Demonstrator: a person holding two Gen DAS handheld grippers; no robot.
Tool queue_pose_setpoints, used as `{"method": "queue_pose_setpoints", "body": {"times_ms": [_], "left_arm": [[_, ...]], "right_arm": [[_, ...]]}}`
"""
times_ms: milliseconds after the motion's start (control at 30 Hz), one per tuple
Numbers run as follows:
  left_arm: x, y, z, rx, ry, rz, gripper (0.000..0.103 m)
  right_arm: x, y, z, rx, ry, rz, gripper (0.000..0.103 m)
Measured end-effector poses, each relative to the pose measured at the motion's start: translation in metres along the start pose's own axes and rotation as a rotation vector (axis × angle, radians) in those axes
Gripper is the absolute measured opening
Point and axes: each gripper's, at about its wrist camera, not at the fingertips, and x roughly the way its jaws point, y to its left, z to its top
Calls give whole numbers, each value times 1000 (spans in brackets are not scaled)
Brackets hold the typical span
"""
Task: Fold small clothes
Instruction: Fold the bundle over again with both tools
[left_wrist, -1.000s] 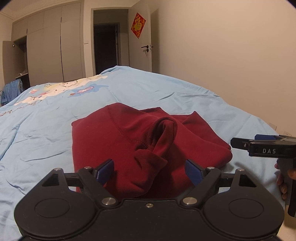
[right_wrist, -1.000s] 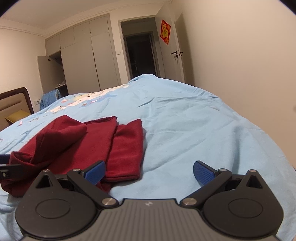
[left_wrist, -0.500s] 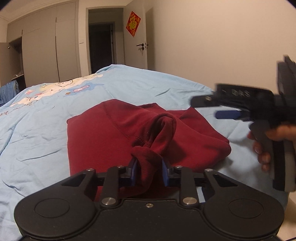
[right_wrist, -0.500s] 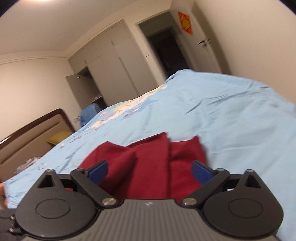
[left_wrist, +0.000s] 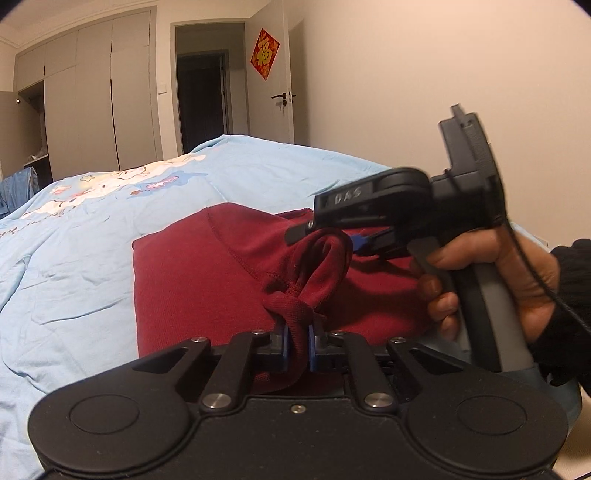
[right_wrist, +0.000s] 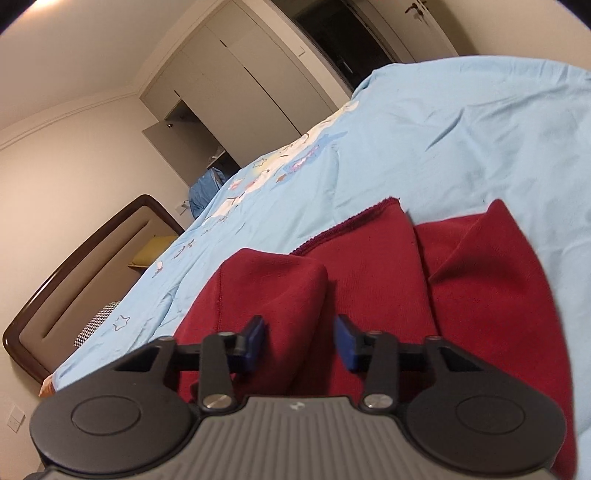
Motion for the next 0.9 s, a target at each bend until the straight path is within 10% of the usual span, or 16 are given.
{"method": "queue_pose_setpoints", "body": {"times_ms": [200,567,900], "left_arm": [[-2,-8,5,26,-28,-12,8],[13,-46,27,120,-96,-141,7],[33,-56,25,115,-22,-208,8]], "right_arm": [[-8,6,-1,-54,-52,6,10],[-68,-13,23,-85,-233,-74,9],[-75,-50,7,-13,-208,-157,9]]}}
